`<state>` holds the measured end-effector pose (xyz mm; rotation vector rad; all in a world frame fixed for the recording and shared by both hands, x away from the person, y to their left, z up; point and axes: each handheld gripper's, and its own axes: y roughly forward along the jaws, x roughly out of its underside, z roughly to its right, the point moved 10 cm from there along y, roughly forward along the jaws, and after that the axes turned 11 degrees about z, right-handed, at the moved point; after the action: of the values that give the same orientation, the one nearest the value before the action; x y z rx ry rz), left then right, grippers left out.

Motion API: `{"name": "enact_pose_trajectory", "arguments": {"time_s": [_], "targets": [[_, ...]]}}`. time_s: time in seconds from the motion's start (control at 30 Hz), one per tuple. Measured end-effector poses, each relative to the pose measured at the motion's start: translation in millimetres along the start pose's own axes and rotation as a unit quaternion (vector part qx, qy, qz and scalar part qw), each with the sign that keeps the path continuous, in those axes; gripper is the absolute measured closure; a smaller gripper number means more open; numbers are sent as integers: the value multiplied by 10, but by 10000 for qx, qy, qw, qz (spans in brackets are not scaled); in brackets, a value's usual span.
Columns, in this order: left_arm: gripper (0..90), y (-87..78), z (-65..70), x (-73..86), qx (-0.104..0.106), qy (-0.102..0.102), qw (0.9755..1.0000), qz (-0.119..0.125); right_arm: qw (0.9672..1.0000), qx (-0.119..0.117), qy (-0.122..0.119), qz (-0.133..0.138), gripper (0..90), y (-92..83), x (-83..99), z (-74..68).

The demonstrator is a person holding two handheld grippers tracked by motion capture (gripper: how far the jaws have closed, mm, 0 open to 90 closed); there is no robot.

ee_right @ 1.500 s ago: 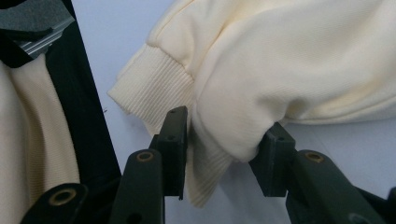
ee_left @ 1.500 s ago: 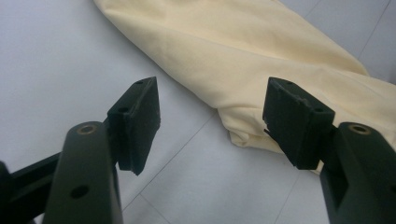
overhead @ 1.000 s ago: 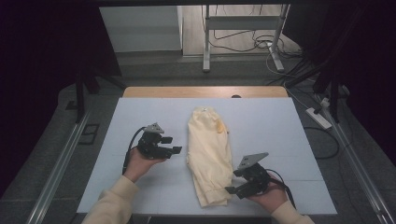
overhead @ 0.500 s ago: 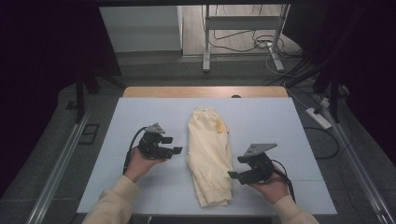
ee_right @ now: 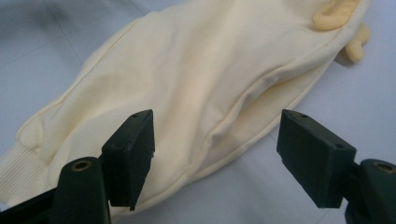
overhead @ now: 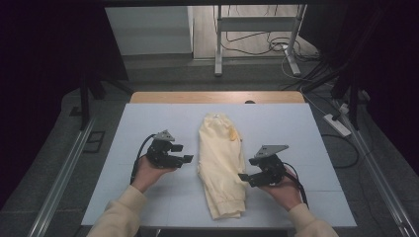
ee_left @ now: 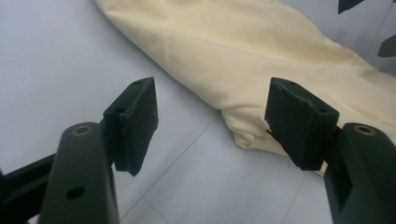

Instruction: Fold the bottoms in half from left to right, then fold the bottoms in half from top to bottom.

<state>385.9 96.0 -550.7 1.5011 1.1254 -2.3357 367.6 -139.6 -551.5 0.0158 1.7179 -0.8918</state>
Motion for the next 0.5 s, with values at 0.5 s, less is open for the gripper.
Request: {"name": "enact_pose_trajectory", "arguments": {"time_s": [0.5], "targets": [[335,32,-15,-3,-11,27,10000,-17,9999,70,98,-8,278,127,-62,124]]}}
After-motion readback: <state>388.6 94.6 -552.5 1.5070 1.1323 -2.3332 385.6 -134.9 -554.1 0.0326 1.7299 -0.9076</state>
